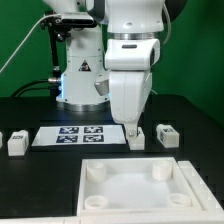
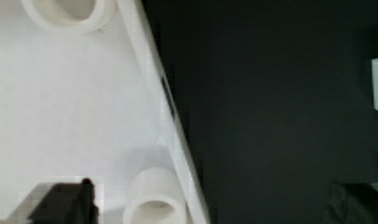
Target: Assemble one leg
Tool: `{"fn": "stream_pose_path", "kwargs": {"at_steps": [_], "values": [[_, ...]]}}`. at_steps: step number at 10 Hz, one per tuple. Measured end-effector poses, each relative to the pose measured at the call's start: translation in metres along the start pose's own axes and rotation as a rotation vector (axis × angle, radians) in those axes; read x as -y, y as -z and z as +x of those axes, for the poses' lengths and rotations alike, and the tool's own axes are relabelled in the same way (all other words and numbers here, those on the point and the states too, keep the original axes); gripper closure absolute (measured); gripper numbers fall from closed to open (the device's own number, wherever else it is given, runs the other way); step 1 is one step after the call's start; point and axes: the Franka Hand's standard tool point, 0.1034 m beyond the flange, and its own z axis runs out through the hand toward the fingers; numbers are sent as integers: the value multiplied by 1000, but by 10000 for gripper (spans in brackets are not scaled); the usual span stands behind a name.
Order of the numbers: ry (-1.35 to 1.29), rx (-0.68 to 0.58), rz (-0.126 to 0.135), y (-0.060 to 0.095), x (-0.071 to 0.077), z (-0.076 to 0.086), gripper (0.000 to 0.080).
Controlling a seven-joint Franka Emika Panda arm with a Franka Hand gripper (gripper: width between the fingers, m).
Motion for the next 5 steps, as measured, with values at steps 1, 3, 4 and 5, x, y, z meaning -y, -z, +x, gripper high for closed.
{"fn": "stream_pose_path", "kwargs": {"at_steps": [1, 3, 4, 5], "values": [[-24, -1, 1, 0, 0, 0, 150], [-227, -1, 2, 0, 1, 0, 150], [-314, -6, 1, -2, 3, 0, 150], [-539, -34, -8, -7, 12, 1, 150]]}}
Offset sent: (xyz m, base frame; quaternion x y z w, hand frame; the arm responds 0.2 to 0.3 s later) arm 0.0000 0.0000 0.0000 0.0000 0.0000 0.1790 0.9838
